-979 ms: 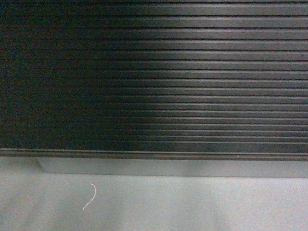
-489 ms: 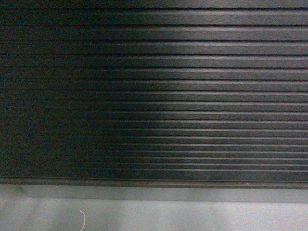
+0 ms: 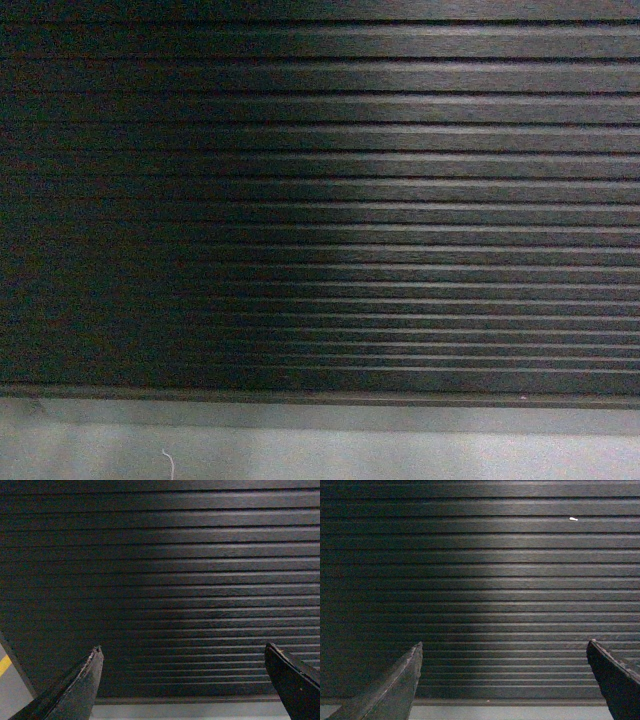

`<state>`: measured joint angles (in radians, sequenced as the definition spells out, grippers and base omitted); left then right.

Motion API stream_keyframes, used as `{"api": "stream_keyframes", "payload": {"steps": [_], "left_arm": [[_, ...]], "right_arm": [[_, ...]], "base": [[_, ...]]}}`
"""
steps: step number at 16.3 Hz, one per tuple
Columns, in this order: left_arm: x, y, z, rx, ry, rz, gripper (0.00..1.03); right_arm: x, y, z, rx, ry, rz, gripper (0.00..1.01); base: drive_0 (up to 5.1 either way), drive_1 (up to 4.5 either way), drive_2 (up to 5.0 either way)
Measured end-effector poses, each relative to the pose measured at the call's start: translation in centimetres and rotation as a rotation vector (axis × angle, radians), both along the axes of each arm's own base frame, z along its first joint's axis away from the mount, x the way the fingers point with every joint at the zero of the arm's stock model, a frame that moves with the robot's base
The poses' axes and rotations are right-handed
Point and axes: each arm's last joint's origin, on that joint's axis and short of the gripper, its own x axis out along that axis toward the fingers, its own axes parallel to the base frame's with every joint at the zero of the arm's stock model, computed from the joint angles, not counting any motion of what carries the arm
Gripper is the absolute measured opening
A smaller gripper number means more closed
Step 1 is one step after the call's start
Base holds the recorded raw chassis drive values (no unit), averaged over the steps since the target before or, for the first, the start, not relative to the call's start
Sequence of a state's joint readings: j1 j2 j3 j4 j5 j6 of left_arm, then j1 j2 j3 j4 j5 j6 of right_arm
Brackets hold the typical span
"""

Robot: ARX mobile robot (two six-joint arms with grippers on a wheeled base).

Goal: Place dark red mango on scale at checkout

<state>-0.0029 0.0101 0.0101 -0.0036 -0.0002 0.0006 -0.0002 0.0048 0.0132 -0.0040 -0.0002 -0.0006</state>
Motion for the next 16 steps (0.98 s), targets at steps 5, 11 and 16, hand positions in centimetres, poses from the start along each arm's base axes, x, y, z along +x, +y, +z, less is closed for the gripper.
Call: {"api": "stream_keyframes", "payload": {"steps": [5, 11, 16], "left_arm": [[0.00, 0.00, 0.00, 0.000, 0.000, 0.000, 0.98], [0.00, 0.00, 0.00, 0.000, 0.000, 0.000, 0.98], [0.00, 0.00, 0.00, 0.000, 0.000, 0.000, 0.98]], "right_arm": [[0.00, 0.00, 0.00, 0.000, 0.000, 0.000, 0.98], [0.00, 0.00, 0.00, 0.000, 0.000, 0.000, 0.98], [0.00, 0.00, 0.00, 0.000, 0.000, 0.000, 0.98]], "base": [[0.0, 0.00, 0.0], [0.0, 0.00, 0.0], [0.0, 0.00, 0.0]]}}
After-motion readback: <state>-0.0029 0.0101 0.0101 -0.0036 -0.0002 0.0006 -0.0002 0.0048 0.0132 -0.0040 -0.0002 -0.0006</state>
